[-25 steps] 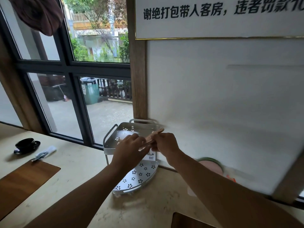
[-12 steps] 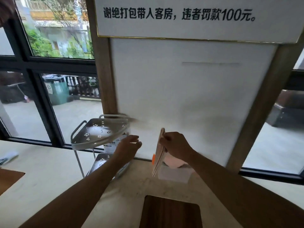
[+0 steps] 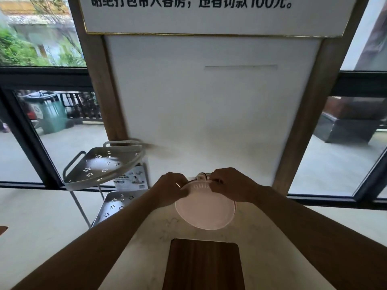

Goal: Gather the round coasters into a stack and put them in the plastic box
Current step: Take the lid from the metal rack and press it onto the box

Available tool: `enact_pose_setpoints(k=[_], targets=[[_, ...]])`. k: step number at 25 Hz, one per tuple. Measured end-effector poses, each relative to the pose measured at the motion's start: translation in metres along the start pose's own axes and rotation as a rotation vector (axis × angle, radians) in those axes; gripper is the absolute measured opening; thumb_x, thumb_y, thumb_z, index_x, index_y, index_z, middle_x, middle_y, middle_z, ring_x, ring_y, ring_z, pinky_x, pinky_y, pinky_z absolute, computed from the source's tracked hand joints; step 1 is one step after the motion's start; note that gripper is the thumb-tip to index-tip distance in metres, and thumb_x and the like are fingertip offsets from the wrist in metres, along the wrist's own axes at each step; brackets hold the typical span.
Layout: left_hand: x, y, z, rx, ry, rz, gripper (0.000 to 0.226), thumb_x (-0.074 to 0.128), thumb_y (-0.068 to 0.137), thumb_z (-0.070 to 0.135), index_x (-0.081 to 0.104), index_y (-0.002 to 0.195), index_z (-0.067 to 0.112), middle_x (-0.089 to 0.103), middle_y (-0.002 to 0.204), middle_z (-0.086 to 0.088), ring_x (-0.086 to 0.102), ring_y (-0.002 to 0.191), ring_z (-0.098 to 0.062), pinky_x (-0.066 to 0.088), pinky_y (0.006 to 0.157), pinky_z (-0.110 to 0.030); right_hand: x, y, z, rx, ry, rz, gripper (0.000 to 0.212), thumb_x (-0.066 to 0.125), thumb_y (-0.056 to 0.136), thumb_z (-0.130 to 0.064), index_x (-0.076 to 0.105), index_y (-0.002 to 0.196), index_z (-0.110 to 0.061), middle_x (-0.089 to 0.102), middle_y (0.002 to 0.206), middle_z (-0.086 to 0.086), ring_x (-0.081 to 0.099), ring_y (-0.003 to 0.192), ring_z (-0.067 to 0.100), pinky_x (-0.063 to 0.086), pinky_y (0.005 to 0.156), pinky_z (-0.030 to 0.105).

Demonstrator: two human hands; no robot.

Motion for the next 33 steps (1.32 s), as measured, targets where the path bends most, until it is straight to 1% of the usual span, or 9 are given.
enact_pose_setpoints(k=[3,5,8,12,17,22,24,28,33], targets=[[0.008,0.002,-0.002,-0.003,0.051,-0.009,0.008,0.075,0.077,0.033,0.075,0.082,0.026,0.071,0.072,0.013,0.062,0.065,0.003,0.042,0.058,-0.019,0.007,-0.005,0.014,0.022,0.023,-0.009,0.022,0.05,0.091,-0.032,0.053,0.074,-0.02,0.053,0.074,-0.004,0.051,0.069,0.014,0.043,0.064,0.035],[0.014,0.006,-0.004,-0.008,0.107,-0.032,0.012,0.075,0.078,0.031,0.076,0.087,0.023,0.074,0.078,0.005,0.066,0.072,-0.009,0.042,0.059,-0.02,0.014,-0.007,0.023,0.019,0.039,-0.012,0.018,0.048,0.095,-0.033,0.058,0.084,-0.023,0.053,0.079,-0.006,0.052,0.073,0.015,0.044,0.067,0.034],[0.021,0.02,-0.009,-0.042,0.093,0.031,0.012,0.075,0.079,0.029,0.078,0.089,0.025,0.076,0.084,0.003,0.065,0.074,-0.01,0.04,0.061,-0.014,0.021,-0.002,0.038,0.078,0.089,0.037,0.019,0.048,0.099,-0.035,0.062,0.1,-0.023,0.058,0.088,-0.007,0.055,0.079,0.013,0.044,0.071,0.03],[0.026,0.052,-0.012,-0.063,0.055,0.121,0.01,0.074,0.08,0.025,0.079,0.089,0.024,0.075,0.086,-0.004,0.066,0.08,-0.017,0.052,0.074,-0.028,0.026,0.015,0.063,0.163,0.152,0.13,0.018,0.06,0.092,-0.034,0.069,0.086,-0.019,0.067,0.076,-0.008,0.061,0.07,0.009,0.047,0.064,0.03],[0.035,0.1,-0.025,-0.023,0.106,0.25,0.012,0.073,0.081,0.021,0.079,0.091,0.021,0.077,0.089,-0.003,0.067,0.084,-0.02,0.046,0.078,-0.027,0.037,0.041,0.103,0.146,0.178,0.124,0.012,0.074,0.084,-0.026,0.075,0.093,-0.018,0.067,0.073,-0.015,0.06,0.065,-0.001,0.041,0.059,0.015],[0.06,0.147,-0.051,-0.015,0.133,0.324,0.013,0.072,0.083,0.021,0.078,0.094,0.02,0.077,0.092,-0.002,0.068,0.085,-0.022,0.051,0.083,-0.033,0.057,0.076,0.145,0.164,0.127,0.199,0.013,0.072,0.086,-0.027,0.072,0.096,-0.019,0.074,0.082,-0.003,0.063,0.069,0.009,0.043,0.06,0.02],[0.075,0.16,-0.062,-0.032,0.114,0.326,0.012,0.072,0.083,0.019,0.078,0.093,0.019,0.077,0.092,-0.002,0.068,0.084,-0.021,0.052,0.083,-0.035,0.07,0.086,0.162,0.149,0.114,0.189,0.012,0.072,0.087,-0.025,0.072,0.097,-0.019,0.075,0.084,-0.002,0.063,0.07,0.01,0.04,0.061,0.016],[0.109,0.174,-0.088,-0.078,0.084,0.257,0.012,0.071,0.082,0.017,0.078,0.091,0.019,0.077,0.091,0.0,0.068,0.083,-0.019,0.05,0.083,-0.033,0.103,0.095,0.193,0.17,0.113,0.143,0.015,0.071,0.087,-0.024,0.072,0.1,-0.017,0.07,0.086,0.002,0.063,0.079,0.019,0.048,0.07,0.032],[0.147,0.187,-0.12,-0.123,0.092,0.173,0.014,0.071,0.084,0.02,0.077,0.097,0.02,0.076,0.096,-0.001,0.067,0.088,-0.021,0.049,0.086,-0.036,0.151,0.095,0.219,0.24,0.099,0.115,0.009,0.07,0.086,-0.025,0.07,0.092,-0.018,0.047,0.076,-0.011,0.055,0.076,0.019,0.035,0.067,0.029]])
Point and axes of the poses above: each hand's wrist, its own y-axis towards the middle knuckle, its own x-axis out of the palm, z = x × y, the point moved 1 cm from there along y, towards the middle knuckle
